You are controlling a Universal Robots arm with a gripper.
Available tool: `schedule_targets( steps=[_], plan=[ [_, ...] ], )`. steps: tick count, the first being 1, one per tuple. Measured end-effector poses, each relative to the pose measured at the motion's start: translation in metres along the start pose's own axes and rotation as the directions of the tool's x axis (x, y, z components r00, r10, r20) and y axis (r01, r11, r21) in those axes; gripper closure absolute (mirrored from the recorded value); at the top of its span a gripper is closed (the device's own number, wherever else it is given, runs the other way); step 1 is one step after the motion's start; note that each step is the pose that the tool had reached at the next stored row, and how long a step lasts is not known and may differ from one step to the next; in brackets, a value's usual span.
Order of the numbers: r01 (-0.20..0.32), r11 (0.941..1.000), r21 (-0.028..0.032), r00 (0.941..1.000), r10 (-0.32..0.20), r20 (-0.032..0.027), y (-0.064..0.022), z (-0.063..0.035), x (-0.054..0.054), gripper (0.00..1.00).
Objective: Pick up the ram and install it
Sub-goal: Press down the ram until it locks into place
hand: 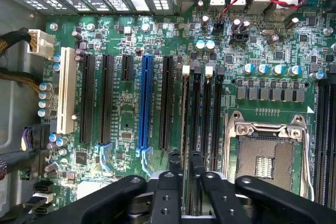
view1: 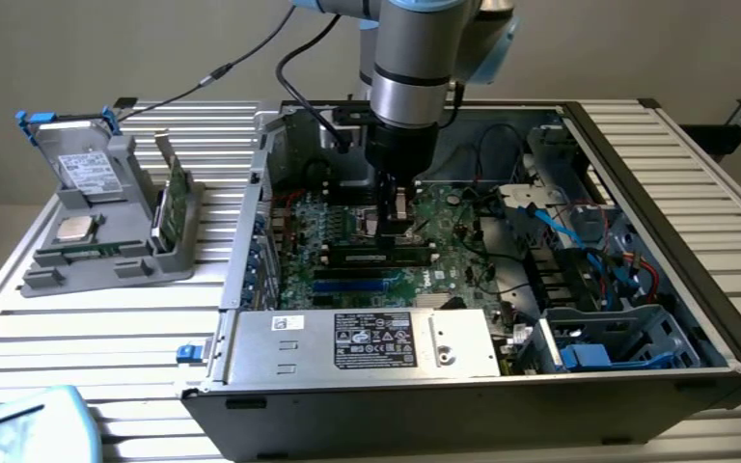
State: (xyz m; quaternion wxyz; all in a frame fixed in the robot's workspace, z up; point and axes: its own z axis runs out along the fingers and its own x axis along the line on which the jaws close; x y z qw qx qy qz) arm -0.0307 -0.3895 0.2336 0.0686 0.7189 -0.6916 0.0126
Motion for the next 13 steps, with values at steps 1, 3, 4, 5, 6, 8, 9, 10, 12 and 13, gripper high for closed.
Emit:
schedule_targets(
  steps=[1,3,4,5,6,8,9,10,12,13],
  plan=[
    [0.000,1.0000,0.0010,1.0000,0.000,0.0000,0.0002,0.0000,0.0000,0.87],
    [0.000,1.0000,0.0033,1.0000,0.000,-0.0001,0.0007,0.0000,0.0000,0.89],
    [0.000,1.0000,0.0042,1.0000,0.000,-0.0002,0.0006,0.0001,0.0000,0.89],
    [0.000,1.0000,0.0049,1.0000,0.000,-0.0002,0.0006,0.0000,0.0000,0.89],
    [0.000,1.0000,0.0053,1.0000,0.000,-0.0002,0.0006,0.0000,0.0000,0.89],
    [-0.001,1.0000,0.0053,1.0000,0.001,-0.0003,0.0000,-0.0001,0.0002,0.89],
    [-0.001,1.0000,0.0053,1.0000,0.001,-0.0001,-0.0006,-0.0001,0.0004,0.89],
    [-0.001,1.0000,0.0053,1.0000,0.001,0.0002,-0.0015,-0.0001,0.0005,0.89],
    [0.000,1.0000,0.0055,1.0000,0.000,0.0008,-0.0040,-0.0002,0.0008,0.89],
    [0.000,1.0000,0.0055,1.0000,0.000,0.0010,-0.0057,-0.0004,0.0010,0.89]
  ],
)
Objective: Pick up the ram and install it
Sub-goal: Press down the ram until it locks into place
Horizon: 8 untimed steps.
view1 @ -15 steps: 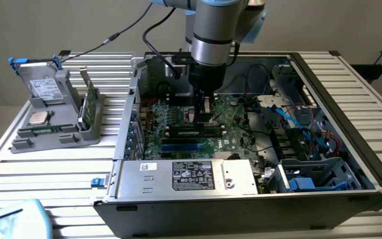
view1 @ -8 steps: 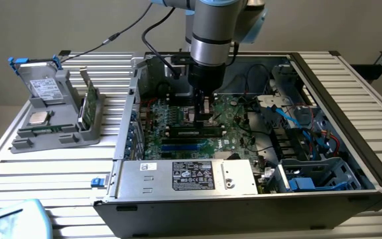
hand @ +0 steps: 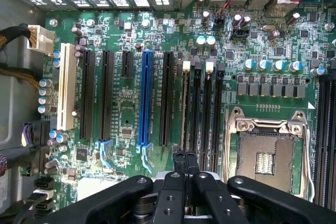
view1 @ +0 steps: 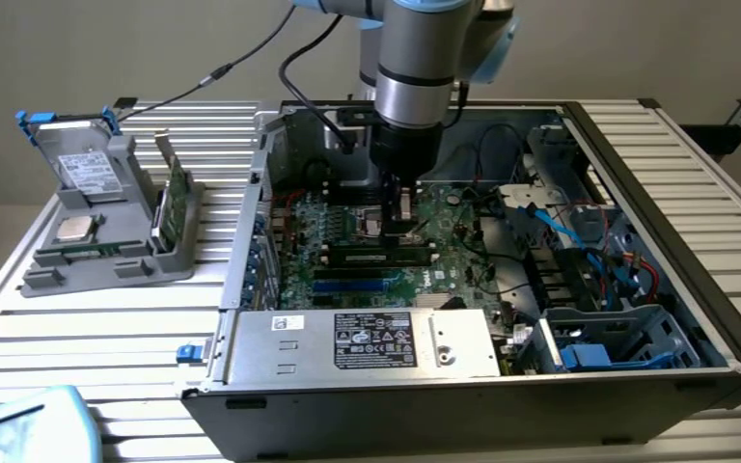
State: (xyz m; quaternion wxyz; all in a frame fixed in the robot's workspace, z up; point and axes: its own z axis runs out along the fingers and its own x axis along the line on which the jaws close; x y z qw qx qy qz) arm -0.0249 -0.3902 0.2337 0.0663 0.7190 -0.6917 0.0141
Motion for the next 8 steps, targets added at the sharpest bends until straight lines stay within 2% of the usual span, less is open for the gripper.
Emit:
schedule_targets(
  steps=[8],
  plan=[
    [0.000,1.0000,0.0002,1.0000,0.000,0.0037,-0.0159,-0.0009,0.002,0.89]
  ],
)
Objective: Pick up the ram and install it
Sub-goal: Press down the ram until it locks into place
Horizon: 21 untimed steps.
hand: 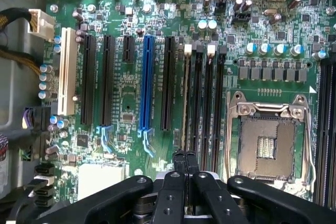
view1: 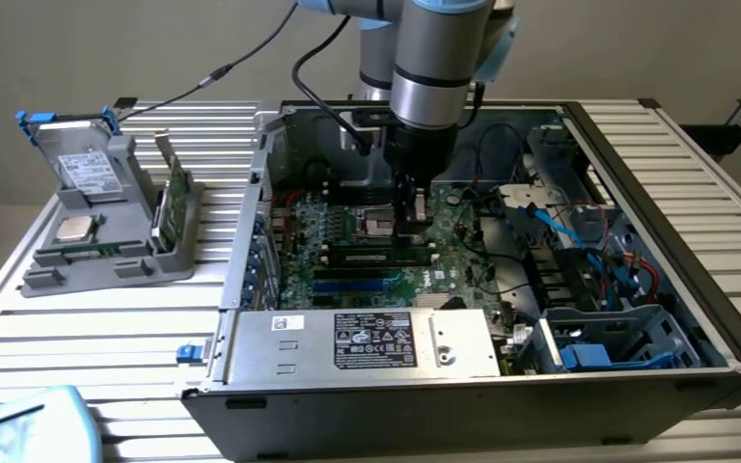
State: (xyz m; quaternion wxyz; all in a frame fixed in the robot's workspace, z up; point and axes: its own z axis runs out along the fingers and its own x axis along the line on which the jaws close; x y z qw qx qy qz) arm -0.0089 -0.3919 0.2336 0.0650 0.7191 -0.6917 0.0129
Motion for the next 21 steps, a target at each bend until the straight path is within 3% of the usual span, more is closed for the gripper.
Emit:
schedule_targets(
  steps=[4,8,12,21],
  plan=[
    [0.000,1.0000,0.0001,1.0000,0.000,0.0008,-0.0061,-0.0004,0.0006,0.89],
    [0.000,1.0000,0.0004,1.0000,0.000,0.0011,-0.0062,0.0004,0.0006,0.89],
    [0.000,1.0000,0.0048,1.0000,0.000,0.0004,-0.0066,0.0055,0.0000,0.89],
    [0.000,1.0000,0.0048,1.0000,0.000,0.0002,-0.0068,0.0077,-0.0002,0.89]
  ],
)
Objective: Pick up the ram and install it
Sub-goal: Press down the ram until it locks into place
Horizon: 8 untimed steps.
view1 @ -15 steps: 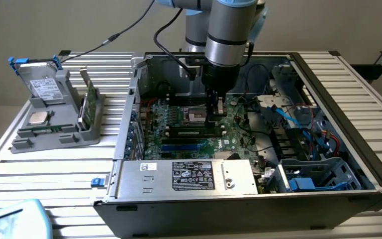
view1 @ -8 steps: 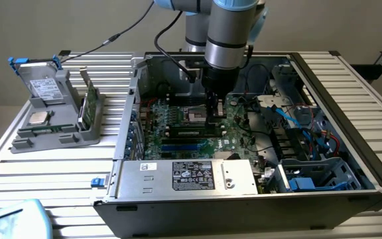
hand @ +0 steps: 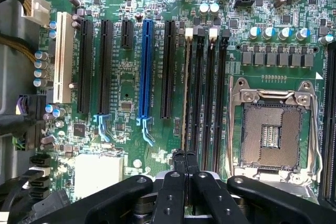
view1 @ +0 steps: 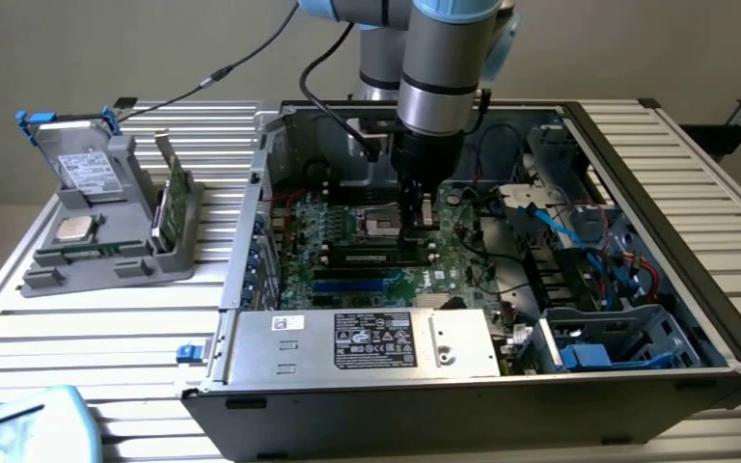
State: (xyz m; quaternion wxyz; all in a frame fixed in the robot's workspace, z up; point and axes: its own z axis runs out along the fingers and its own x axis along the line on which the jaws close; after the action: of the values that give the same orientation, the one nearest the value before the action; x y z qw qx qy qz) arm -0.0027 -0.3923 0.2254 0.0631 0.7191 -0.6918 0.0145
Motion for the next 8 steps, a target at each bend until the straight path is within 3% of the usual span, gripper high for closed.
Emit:
schedule_targets(
  steps=[8],
  plan=[
    [0.000,1.0000,0.0001,1.0000,0.000,-0.0009,0.0012,-0.0045,-0.0003,0.89]
  ],
)
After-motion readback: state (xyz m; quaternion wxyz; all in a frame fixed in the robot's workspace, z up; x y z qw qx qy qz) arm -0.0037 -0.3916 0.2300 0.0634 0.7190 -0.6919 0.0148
